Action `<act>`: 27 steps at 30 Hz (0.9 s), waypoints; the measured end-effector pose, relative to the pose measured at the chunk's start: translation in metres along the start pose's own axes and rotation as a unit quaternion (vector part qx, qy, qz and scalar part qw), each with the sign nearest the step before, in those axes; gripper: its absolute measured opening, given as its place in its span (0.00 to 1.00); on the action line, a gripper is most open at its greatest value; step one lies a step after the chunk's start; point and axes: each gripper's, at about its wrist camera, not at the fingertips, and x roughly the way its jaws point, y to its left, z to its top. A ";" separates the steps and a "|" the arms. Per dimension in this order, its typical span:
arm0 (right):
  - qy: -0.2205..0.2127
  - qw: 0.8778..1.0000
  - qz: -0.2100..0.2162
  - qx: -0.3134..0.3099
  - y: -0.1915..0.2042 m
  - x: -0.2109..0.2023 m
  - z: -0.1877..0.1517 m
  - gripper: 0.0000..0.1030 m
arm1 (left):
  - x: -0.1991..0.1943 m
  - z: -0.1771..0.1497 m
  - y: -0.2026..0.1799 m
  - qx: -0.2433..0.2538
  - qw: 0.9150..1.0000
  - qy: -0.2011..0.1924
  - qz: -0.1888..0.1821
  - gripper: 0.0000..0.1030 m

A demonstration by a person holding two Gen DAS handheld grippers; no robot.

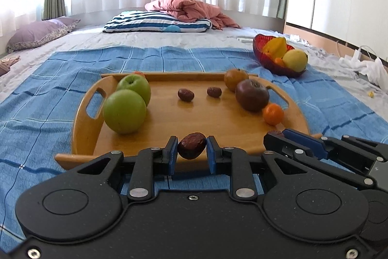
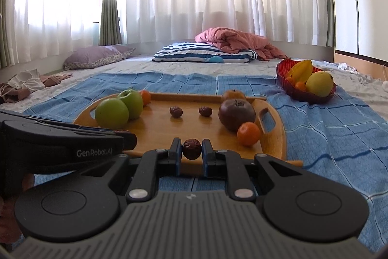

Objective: Organize fruits
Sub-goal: 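Lift and carry the date in left gripper while right gripper carries its date over tray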

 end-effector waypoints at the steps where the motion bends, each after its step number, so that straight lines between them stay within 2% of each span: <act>1: 0.000 1.000 0.000 0.002 -0.001 0.002 0.002 0.20 | 0.001 0.003 0.001 -0.002 1.000 -0.001 0.000 0.23; 14: 0.003 1.000 -0.012 0.016 -0.010 0.029 0.022 0.21 | 0.024 0.022 0.009 -0.025 1.000 -0.002 0.002 0.23; 27: 0.029 0.999 -0.011 0.034 -0.017 0.072 0.031 0.21 | 0.067 0.037 0.016 -0.029 0.999 0.007 0.025 0.23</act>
